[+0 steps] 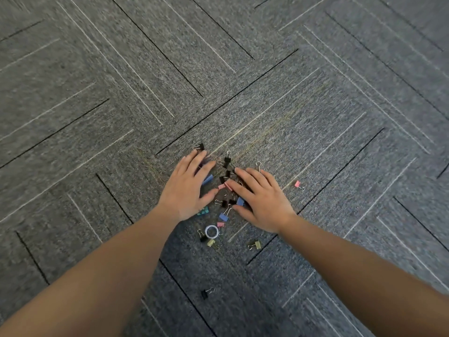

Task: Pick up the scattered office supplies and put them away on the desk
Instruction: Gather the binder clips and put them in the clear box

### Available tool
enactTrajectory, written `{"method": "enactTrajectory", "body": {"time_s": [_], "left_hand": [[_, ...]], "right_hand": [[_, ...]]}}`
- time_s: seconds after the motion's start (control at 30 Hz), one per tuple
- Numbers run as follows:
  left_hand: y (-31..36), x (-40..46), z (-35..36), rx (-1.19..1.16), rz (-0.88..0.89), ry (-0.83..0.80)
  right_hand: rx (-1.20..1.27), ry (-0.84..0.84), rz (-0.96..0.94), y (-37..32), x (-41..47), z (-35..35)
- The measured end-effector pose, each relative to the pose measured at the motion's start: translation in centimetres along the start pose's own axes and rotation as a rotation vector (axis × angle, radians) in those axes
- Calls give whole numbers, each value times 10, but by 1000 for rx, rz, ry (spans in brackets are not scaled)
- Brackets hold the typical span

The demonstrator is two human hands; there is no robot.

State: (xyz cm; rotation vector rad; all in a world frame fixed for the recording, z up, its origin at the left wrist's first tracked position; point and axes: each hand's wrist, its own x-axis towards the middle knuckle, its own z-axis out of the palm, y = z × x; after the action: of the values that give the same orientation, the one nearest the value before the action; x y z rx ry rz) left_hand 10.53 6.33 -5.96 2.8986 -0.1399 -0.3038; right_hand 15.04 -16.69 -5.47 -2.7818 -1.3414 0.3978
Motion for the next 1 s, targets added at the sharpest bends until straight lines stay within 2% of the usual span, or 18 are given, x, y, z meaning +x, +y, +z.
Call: {"method": "enactTrajectory", "body": {"time_s": [0.13,0.23,0.4,0.47,0.63,0.87,1.0], "left_hand": [[6,-13,6,57,97,6],[11,-19,10,67,77,101],[16,-21,8,19,46,190],[17,-20,4,38,44,188],[12,-19,-1,115,28,173],[10,-29,-1,103,82,157],[10,-25,-11,84,37,119]], "right_hand": [[-38,75,71,-3,6,-3],[-47,101,140,-7,8,-5],[-71,50,133,-13,11,-11],[-67,48,113,-11,9,-12],[-92,59,212,-6,4,-9],[-23,38,106,-4,-9,-5],[31,80,60,8,-2,-12]]}}
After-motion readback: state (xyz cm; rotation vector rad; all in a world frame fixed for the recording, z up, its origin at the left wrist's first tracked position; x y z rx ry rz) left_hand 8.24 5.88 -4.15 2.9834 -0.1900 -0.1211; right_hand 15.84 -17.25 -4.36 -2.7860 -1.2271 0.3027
